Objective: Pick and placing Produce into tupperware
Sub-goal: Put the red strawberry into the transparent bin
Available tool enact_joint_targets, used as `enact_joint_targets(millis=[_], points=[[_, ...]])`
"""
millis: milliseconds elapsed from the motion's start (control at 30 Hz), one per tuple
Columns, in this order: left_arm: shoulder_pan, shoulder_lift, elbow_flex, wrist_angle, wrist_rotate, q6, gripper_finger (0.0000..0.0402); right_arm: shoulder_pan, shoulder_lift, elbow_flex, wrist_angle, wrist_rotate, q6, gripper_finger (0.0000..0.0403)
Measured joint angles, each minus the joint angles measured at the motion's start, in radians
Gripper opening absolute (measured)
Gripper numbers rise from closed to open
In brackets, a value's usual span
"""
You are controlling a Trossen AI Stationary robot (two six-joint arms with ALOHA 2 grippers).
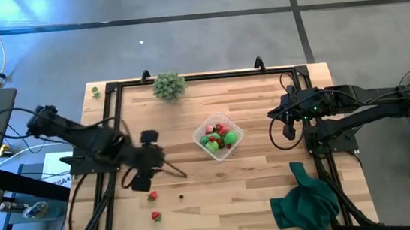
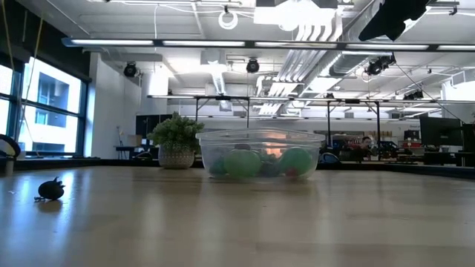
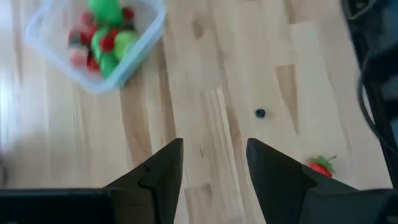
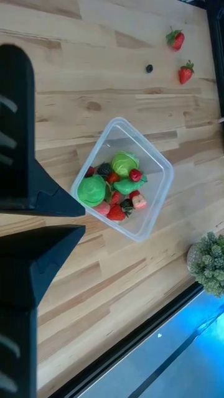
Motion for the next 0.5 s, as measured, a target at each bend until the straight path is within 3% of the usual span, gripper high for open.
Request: enact_joint_targets(millis=[100,267,500], points=[[-0.094,-0.050,-0.095,-0.001,-0.069,-0.182,0.0170,0.000,0.000,0.000,-0.004,0.000,0.000,0.0025],[-0.214,-0.054,-0.259,0.020,-0.071,-0.515,0.0177,0.000,0.000,0.000,-0.004,0.000,0.000,0.0025],[-0.361,-0.048,-0.482,0.253,-0.019,-1.019,0.0192,0.000,0.000,0.000,-0.004,0.000,0.000,0.0025]])
